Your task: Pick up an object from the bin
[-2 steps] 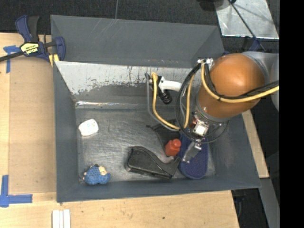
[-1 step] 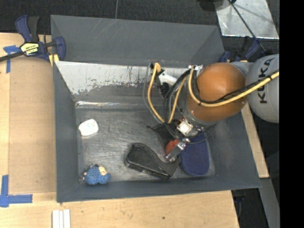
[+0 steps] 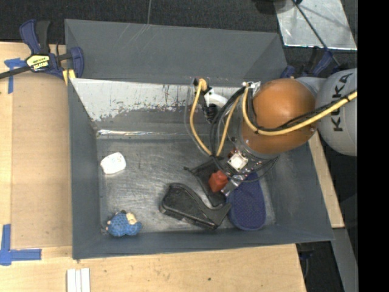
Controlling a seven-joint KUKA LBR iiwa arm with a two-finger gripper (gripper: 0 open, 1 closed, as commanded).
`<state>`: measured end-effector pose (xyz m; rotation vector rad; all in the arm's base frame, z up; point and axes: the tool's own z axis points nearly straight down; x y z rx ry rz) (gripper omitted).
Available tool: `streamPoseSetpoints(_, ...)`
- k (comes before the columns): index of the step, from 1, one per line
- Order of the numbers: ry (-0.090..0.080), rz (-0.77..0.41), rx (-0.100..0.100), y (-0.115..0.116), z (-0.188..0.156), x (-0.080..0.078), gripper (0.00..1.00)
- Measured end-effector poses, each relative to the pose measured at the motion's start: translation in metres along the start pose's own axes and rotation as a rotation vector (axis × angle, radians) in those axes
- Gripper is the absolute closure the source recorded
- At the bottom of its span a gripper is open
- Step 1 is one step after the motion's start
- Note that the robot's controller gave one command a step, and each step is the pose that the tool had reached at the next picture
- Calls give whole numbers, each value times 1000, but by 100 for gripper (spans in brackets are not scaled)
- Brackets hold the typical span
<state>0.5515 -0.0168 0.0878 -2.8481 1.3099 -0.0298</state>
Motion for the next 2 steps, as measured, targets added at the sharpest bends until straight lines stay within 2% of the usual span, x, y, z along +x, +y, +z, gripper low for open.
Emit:
streamPoseSetpoints(1, -11, -27, -7, -11, -99, -13, 100)
streamPoseSetpoints(2, -18, -365, -9, -63, -122, 23, 100)
